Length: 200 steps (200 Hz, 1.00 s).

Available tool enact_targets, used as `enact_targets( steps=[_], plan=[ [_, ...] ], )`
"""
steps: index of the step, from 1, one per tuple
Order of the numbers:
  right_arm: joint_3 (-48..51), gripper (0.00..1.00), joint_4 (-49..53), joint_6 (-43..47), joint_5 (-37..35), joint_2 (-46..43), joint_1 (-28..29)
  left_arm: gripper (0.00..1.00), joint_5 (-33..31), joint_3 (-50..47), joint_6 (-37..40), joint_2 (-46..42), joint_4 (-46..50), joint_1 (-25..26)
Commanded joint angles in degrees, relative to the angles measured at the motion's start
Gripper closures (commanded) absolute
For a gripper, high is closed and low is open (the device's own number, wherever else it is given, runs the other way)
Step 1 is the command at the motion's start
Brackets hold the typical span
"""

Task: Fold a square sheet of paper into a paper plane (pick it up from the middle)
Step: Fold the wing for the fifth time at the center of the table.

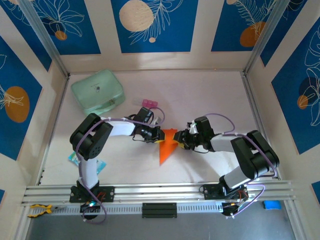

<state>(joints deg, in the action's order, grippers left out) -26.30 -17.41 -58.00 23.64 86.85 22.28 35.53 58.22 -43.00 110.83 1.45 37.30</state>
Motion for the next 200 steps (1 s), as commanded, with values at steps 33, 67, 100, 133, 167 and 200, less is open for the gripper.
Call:
enact_targets(
  steps=[33, 67, 100, 133, 167, 200],
  plan=[
    [-3.14, 0.61, -0.01, 4.84, 5.61, 3.15, -2.13, 0.83, -0.86, -1.58, 1.04, 0.71, 4.69, -0.23],
    [-4.14, 0.61, -0.17, 5.19, 6.39, 5.45, -2.39, 0.84, -1.07, -1.86, 0.99, 0.18, 4.61, -0.23],
    [-5.36, 0.64, -0.19, 5.87, 7.38, 7.44, -2.69, 0.83, -0.94, -1.85, 0.99, -0.19, 4.61, -0.28],
    [-5.8, 0.66, 0.0, 6.58, 7.82, 8.52, -3.31, 0.83, -0.73, -1.92, 0.73, -0.48, 4.22, -0.3],
    [-6.45, 0.68, -0.15, 7.67, 8.88, 9.67, -3.64, 0.83, -0.2, -1.81, 0.88, -0.26, 3.77, -0.33],
    [-7.22, 0.7, -1.33, 7.74, 10.16, 11.79, -3.66, 0.83, 0.28, -1.61, 1.17, -0.13, 3.73, -0.25]
  ],
)
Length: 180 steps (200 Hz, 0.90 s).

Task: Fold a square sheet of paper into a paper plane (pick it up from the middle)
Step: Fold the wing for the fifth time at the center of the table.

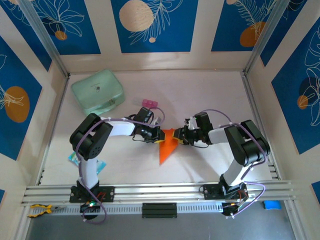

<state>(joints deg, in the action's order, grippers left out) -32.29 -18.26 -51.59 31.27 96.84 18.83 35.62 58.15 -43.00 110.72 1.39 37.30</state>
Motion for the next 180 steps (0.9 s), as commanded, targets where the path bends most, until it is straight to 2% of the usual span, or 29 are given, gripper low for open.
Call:
enact_targets(
  steps=[1, 26, 56, 86, 97, 110, 142, 180],
  plan=[
    [-1.26, 0.71, -0.56, 1.37, 2.59, 1.88, -0.2, 0.83, 0.18, -1.55, 1.17, 0.0, 3.8, -0.28],
    [-1.9, 0.76, -0.61, 1.41, 2.84, 2.74, -0.41, 0.82, 0.33, -1.33, 1.24, -0.04, 3.79, -0.26],
    [-1.52, 0.87, -0.25, 1.06, 2.1, 1.75, -0.57, 0.79, 0.34, -1.09, 1.68, -1.04, 3.88, -0.34],
    [1.05, 0.94, -2.06, -4.44, -0.81, -1.47, -0.63, 0.61, -0.84, -2.23, 1.96, -4.5, 1.92, -0.21],
    [1.96, 0.96, -1.78, -7.57, -2.79, -3.43, -0.5, 0.51, -3.3, -3.09, 2.59, -7.1, 2.19, -0.15],
    [3.18, 0.96, -0.87, -10.96, -6.87, -6.09, -0.05, 0.47, -6.22, -2.18, 6.23, -9.94, 5.73, 0.21],
    [4.07, 0.98, 5.18, -17.98, -15.5, -11.33, 1.69, 0.47, -13.71, -0.12, 15.06, -15.52, 13.67, 2.94],
    [5.01, 0.98, 8.53, -25.24, -20.79, -14.55, 3.34, 0.48, -23.44, 0.22, 22.57, -19.37, 17.64, 11.12]
  ],
)
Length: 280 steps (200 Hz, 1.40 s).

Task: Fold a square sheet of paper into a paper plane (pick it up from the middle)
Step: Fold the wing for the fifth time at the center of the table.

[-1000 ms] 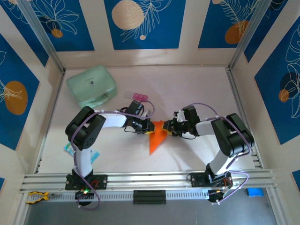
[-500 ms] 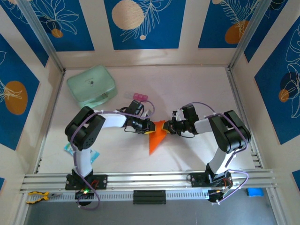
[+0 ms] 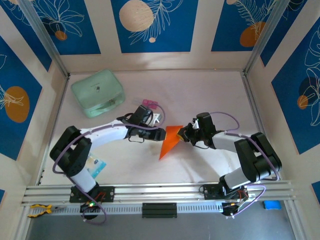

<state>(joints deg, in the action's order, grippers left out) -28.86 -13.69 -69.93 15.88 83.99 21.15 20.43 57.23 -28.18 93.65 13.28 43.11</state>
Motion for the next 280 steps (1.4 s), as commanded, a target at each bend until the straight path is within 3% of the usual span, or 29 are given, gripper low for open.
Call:
enact_targets(
  steps=[1, 40, 81, 132, 280],
  plan=[
    [1.56, 0.98, 3.91, -7.02, -5.41, -1.71, 1.1, 0.48, -8.58, 1.13, 7.86, -2.31, 5.81, 5.57],
    [1.36, 0.99, 3.96, -9.51, -6.91, -1.39, 2.81, 0.47, -19.71, 2.21, 10.84, -0.31, 7.72, 13.9],
    [1.3, 0.99, 4.02, -9.96, -6.74, -1.38, 3.07, 0.46, -27.96, 3.57, 12.33, 2.85, 8.56, 18.43],
    [0.84, 1.0, 3.85, -10.3, -6.41, -1.39, 3.45, 0.49, -31.69, 5.61, 14.29, 6.22, 8.56, 21.06],
    [1.11, 1.0, 3.5, -10.59, -6.16, -2.1, 3.49, 0.63, -36.75, 7.87, 13.38, 11.71, 10.53, 21.43]
  ],
)
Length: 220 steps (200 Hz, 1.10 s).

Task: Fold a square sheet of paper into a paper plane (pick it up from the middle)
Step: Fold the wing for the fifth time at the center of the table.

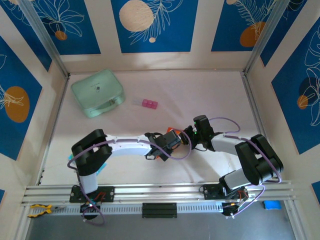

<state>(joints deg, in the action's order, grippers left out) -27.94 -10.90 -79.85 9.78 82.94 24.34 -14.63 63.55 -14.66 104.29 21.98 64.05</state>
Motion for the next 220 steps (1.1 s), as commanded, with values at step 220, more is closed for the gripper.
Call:
enact_targets(
  steps=[220],
  plan=[
    [0.79, 1.0, 0.94, -1.07, -0.73, -1.19, 0.27, 0.66, -0.18, -0.22, -1.19, -2.35, -0.02, 0.55]
  ],
)
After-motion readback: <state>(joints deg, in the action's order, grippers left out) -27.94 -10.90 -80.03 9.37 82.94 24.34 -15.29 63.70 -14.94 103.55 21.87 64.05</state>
